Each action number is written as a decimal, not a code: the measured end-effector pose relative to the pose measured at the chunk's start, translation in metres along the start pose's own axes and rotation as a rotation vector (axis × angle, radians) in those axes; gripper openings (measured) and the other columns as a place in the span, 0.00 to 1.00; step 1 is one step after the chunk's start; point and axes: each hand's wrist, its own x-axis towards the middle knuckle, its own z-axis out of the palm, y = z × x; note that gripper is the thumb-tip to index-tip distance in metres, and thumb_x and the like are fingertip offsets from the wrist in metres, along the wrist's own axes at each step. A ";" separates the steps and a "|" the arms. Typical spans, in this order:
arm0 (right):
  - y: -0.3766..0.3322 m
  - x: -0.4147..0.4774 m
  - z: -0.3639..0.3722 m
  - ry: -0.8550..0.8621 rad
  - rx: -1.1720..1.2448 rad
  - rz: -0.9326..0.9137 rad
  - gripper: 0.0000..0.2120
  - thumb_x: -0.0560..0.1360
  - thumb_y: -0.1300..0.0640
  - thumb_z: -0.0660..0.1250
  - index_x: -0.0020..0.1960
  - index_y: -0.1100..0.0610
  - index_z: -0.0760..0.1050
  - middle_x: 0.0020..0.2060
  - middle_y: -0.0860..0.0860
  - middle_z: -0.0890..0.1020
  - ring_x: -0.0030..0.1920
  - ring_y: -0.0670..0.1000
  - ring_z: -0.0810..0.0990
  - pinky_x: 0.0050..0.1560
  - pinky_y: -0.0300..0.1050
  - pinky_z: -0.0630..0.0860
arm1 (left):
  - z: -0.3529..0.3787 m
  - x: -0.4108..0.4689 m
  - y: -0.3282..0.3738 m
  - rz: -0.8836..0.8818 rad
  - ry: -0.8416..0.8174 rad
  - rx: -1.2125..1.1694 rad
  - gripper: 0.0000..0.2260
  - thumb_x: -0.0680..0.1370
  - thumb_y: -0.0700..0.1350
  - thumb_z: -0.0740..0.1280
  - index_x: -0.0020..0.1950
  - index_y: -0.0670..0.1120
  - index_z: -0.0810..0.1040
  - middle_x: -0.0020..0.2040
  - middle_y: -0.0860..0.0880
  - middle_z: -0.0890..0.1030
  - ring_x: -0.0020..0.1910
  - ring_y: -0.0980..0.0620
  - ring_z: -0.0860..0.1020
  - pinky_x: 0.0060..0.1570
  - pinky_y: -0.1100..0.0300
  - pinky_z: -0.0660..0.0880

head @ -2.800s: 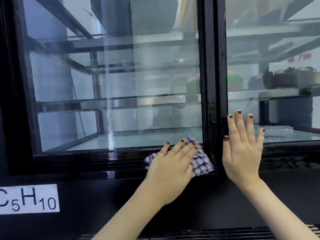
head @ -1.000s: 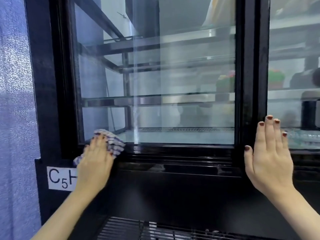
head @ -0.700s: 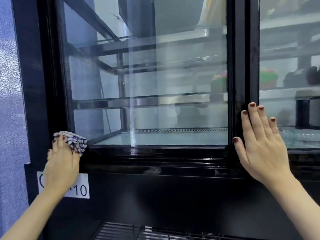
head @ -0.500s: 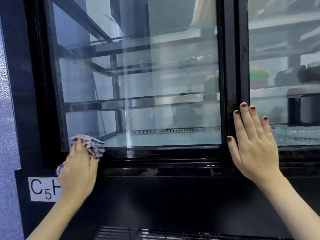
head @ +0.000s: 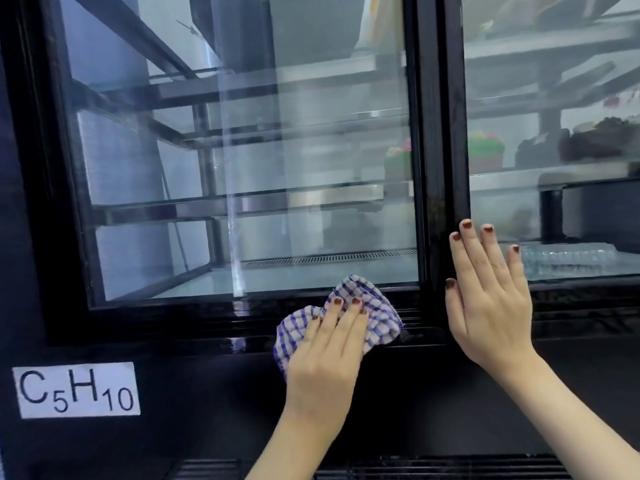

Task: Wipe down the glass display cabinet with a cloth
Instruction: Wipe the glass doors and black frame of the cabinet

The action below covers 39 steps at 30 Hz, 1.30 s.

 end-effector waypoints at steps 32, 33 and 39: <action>0.010 -0.021 -0.009 -0.094 0.043 -0.057 0.24 0.78 0.58 0.51 0.73 0.62 0.60 0.73 0.55 0.60 0.74 0.57 0.57 0.72 0.59 0.52 | 0.044 -0.026 0.045 0.010 0.155 -0.005 0.19 0.78 0.46 0.58 0.69 0.45 0.68 0.68 0.46 0.67 0.68 0.44 0.66 0.70 0.50 0.57; 0.010 -0.021 -0.009 -0.095 0.041 -0.057 0.24 0.78 0.58 0.51 0.73 0.62 0.60 0.73 0.55 0.60 0.74 0.57 0.57 0.72 0.59 0.52 | 0.044 -0.020 0.042 -0.053 0.172 0.000 0.20 0.78 0.46 0.58 0.70 0.44 0.66 0.69 0.45 0.66 0.70 0.43 0.65 0.71 0.49 0.57; 0.010 -0.021 -0.010 -0.090 0.044 -0.052 0.24 0.78 0.58 0.51 0.73 0.62 0.60 0.73 0.56 0.60 0.74 0.57 0.58 0.72 0.60 0.53 | 0.057 -0.098 0.071 0.051 0.035 0.039 0.16 0.79 0.43 0.53 0.61 0.48 0.77 0.65 0.50 0.72 0.66 0.42 0.68 0.70 0.51 0.56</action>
